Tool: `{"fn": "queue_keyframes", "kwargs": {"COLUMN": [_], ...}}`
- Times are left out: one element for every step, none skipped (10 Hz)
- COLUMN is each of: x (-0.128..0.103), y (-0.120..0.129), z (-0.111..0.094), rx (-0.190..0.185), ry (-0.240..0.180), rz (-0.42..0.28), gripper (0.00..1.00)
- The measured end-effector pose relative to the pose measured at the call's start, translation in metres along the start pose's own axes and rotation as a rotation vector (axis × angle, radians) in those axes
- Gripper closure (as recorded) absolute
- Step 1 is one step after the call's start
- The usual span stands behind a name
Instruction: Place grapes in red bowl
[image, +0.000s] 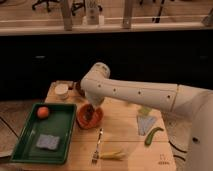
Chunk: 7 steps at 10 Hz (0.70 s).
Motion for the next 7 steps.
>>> {"fn": "queue_keyframes", "kwargs": {"x": [-0.0014,-0.0018,-0.0018,-0.0012,-0.0018,-0.0019,-0.0015], "y": [-0.0008,-0.0017,-0.0016,-0.0018,-0.0021,-0.0024,-0.0023], "z": [0.0022,0.0041,0.0055,0.0073,0.0086,0.0097,0.0115], "rx": [0.002,0.003,0.003,0.004,0.004,0.004,0.004], "ry": [-0.009,-0.016,-0.021,-0.027,-0.033,-0.037,-0.042], "rz": [-0.007,-0.013,-0.018,-0.025,-0.032,-0.037,-0.043], "gripper": [1.00,1.00,1.00,1.00,1.00,1.00,1.00]}}
